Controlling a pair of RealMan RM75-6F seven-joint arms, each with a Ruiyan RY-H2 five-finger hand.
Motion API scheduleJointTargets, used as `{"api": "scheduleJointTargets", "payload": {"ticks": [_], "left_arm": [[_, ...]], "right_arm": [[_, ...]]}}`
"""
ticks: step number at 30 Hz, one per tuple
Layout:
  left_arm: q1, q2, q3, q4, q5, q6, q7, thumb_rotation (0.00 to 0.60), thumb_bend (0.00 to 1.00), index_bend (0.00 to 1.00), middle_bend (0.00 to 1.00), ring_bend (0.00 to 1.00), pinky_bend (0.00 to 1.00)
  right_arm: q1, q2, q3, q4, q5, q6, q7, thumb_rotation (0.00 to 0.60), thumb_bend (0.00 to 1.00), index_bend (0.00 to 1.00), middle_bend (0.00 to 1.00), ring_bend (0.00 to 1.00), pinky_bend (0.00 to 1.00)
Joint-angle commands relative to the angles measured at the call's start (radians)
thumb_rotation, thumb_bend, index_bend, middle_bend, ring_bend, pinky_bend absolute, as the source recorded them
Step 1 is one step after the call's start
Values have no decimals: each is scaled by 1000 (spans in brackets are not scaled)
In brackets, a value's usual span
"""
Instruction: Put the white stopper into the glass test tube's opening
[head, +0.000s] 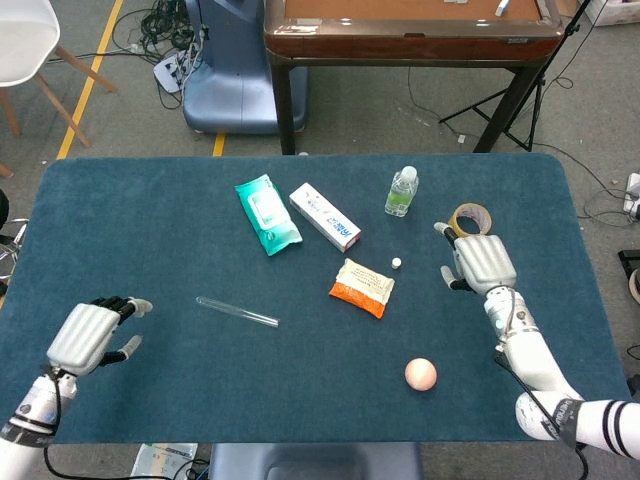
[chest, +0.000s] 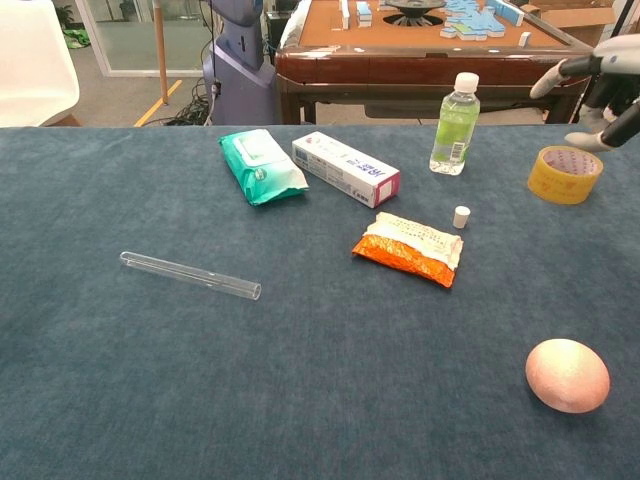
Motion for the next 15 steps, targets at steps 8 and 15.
{"api": "scheduleJointTargets", "payload": {"ticks": [8,15], "left_arm": [[-219,-89,-39,69,-24,-263,86,600,239,231,274,351,428],[-311,-186,-49,115,-100,-374,204,600,239,283,415,451,641]], "right_arm": [[-107,74,6,-81,-77,108,1,600,370,161,660,749,1000],[-142,90,13,-92,-99,110,2,600,368,161,661,749,1000]]}}
